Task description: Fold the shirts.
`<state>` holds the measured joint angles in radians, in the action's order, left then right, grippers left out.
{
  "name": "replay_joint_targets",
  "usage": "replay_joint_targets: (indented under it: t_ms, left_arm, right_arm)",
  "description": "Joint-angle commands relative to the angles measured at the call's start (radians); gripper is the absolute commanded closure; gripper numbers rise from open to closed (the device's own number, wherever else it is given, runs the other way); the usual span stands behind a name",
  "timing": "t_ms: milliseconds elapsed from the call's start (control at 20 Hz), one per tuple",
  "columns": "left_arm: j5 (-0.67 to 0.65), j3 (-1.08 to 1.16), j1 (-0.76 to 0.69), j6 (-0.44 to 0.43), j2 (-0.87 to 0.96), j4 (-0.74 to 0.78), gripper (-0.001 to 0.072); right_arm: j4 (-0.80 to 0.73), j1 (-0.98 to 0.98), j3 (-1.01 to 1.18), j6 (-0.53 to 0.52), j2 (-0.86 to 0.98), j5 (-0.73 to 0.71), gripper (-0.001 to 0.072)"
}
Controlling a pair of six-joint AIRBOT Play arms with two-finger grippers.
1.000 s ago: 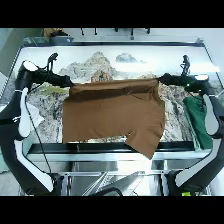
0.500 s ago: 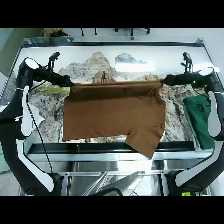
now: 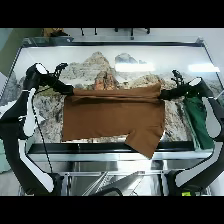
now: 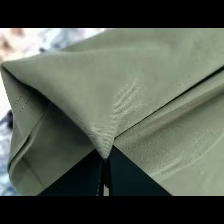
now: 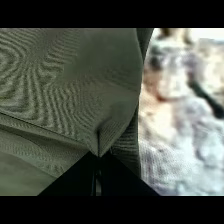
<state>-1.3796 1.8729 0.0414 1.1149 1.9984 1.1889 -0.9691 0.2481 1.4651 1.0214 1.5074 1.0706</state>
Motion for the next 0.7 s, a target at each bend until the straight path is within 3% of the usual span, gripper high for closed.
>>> replay_joint_targets:
  t_ms: [0, 100, 150, 200, 250, 350, 450, 650]
  left_arm:
    - [0.002, -0.004, -0.006, 0.002, 0.011, 0.012, 0.0690]
    - [-0.002, -0.003, -0.005, 0.018, -0.002, 0.015, 0.0687]
    - [-0.025, 0.004, 0.003, 0.026, -0.013, 0.016, 0.0526]
    - [-0.059, 0.024, 0.010, 0.057, -0.019, 0.017, 0.0245]
    - [-0.113, 0.059, 0.020, 0.093, -0.024, 0.018, 0.0160]
    - [-0.236, 0.146, 0.055, 0.169, -0.026, 0.015, 0.0160]
    - [-0.270, 0.118, 0.100, 0.246, -0.070, 0.011, 0.0161]
    - [-0.238, -0.264, 0.167, 0.256, -0.270, 0.015, 0.0162]
  right_arm:
    - [0.036, -0.014, -0.011, 0.000, 0.001, -0.015, 0.0689]
    - [0.069, -0.013, -0.007, -0.003, -0.007, -0.016, 0.0669]
    - [0.072, -0.012, -0.007, -0.002, -0.020, -0.015, 0.0521]
    - [0.071, -0.008, -0.007, 0.001, -0.042, -0.010, 0.0370]
    - [0.072, 0.001, -0.007, 0.003, -0.074, 0.004, 0.0336]
    - [0.071, 0.034, -0.008, 0.034, -0.153, 0.039, 0.0336]
    - [0.060, 0.081, -0.014, 0.057, -0.222, 0.107, 0.0342]
    - [0.061, 0.196, -0.196, 0.069, -0.358, 0.171, 0.0346]
